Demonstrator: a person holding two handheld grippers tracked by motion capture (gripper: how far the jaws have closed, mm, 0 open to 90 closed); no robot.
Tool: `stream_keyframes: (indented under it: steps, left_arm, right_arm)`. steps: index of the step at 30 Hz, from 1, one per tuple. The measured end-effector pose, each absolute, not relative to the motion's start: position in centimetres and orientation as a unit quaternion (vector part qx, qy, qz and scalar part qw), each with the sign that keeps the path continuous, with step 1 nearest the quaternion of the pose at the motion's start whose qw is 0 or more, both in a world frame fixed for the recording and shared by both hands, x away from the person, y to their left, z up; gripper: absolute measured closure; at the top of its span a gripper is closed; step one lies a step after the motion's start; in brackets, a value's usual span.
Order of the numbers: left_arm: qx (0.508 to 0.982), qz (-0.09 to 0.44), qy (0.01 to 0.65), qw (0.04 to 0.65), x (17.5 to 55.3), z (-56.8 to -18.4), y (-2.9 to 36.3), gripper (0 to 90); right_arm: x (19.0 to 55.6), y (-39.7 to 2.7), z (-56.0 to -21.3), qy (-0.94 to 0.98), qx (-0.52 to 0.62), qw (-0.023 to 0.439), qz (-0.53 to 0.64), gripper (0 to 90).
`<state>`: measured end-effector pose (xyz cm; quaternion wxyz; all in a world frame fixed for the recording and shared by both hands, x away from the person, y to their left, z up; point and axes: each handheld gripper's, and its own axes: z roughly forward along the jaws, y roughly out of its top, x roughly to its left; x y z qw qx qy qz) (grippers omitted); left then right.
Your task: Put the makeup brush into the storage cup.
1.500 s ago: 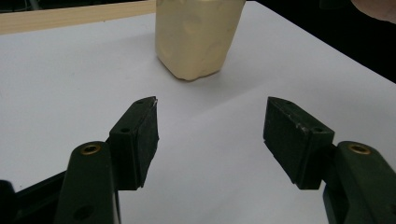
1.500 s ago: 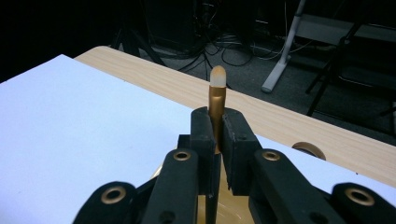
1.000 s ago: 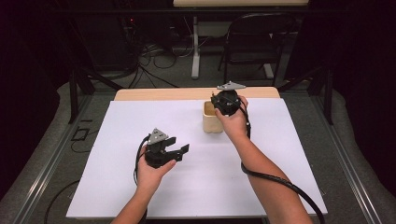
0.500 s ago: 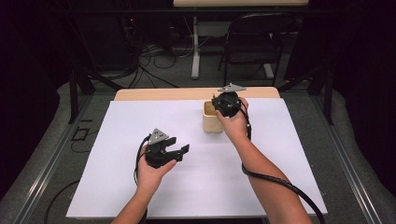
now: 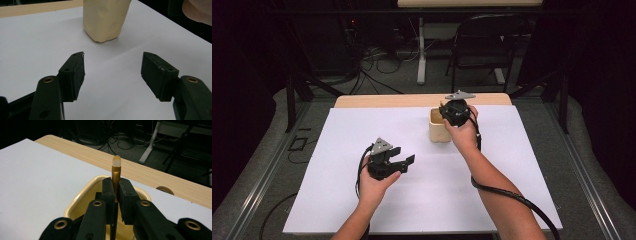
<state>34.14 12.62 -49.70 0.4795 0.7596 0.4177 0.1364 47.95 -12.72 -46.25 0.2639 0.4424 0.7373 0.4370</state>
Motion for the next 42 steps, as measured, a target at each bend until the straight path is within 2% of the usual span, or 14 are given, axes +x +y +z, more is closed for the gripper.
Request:
stream_keyframes:
  steps: [13, 16, 24, 30, 42]
  left_arm:
    - [0.759, 0.136, 0.419, 0.48, 34.1, -49.7, 12.6, 35.7]
    - [0.759, 0.136, 0.419, 0.48, 34.1, -49.7, 12.6, 35.7]
    - [0.759, 0.136, 0.419, 0.48, 34.2, -49.7, 12.6, 35.7]
    - [0.759, 0.135, 0.42, 0.48, 34.1, -49.7, 12.6, 35.7]
    - [0.758, 0.135, 0.421, 0.48, 34.2, -49.7, 12.8, 35.7]
  right_arm:
    - [47.8, -12.7, -46.5, 0.742, 0.44, 0.262, 0.433, 83.3]
    - [47.7, -12.9, -46.5, 0.742, 0.439, 0.253, 0.438, 78.4]
    - [47.5, -13.1, -46.7, 0.744, 0.439, 0.245, 0.441, 55.2]
    - [47.3, -12.9, -46.7, 0.747, 0.436, 0.25, 0.435, 49.4]
    - [46.9, -12.6, -46.3, 0.755, 0.424, 0.252, 0.431, 44.4]
